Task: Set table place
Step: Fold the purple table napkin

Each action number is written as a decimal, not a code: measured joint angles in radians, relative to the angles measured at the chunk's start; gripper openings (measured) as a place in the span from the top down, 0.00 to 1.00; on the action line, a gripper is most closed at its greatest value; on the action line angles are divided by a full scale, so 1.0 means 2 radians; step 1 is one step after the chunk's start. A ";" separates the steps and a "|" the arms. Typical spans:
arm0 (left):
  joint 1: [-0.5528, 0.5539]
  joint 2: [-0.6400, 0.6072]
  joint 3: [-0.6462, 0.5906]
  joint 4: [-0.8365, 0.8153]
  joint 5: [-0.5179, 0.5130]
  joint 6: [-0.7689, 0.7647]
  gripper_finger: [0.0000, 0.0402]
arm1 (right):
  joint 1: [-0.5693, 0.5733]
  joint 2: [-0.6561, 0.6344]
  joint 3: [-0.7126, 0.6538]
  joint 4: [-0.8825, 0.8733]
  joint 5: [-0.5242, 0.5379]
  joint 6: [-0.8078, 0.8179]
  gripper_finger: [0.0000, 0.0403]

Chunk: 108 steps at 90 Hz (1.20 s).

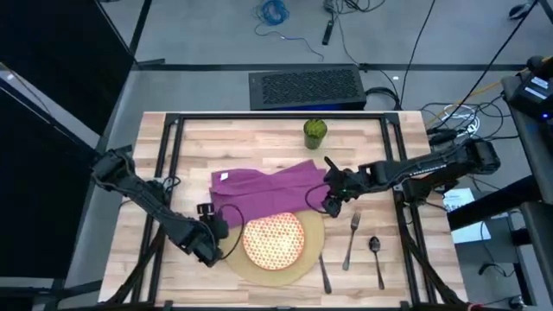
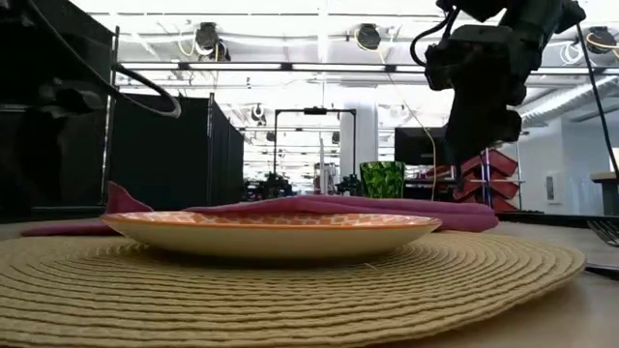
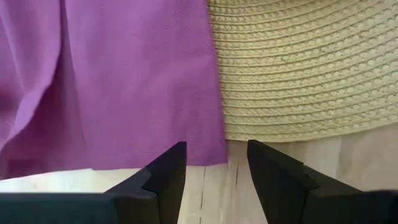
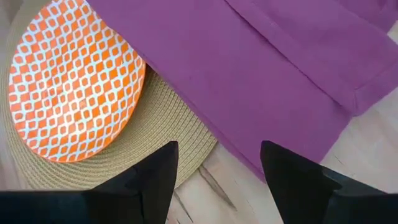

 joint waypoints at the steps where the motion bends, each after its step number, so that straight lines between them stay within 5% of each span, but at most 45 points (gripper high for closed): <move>1: 0.000 0.001 0.000 0.000 0.000 0.000 0.61 | 0.000 0.000 0.000 0.000 0.000 0.000 0.46; 50: 0.007 0.060 0.002 0.003 -0.003 0.036 0.62 | 0.000 0.000 0.000 0.002 -0.003 -0.005 0.46; 81: 0.007 0.061 0.001 0.008 0.010 0.036 0.80 | 0.000 0.016 0.000 0.007 -0.041 -0.010 0.48; 108: 0.007 0.061 0.001 0.011 0.010 0.035 0.81 | -0.004 0.075 0.000 -0.009 -0.039 -0.026 0.48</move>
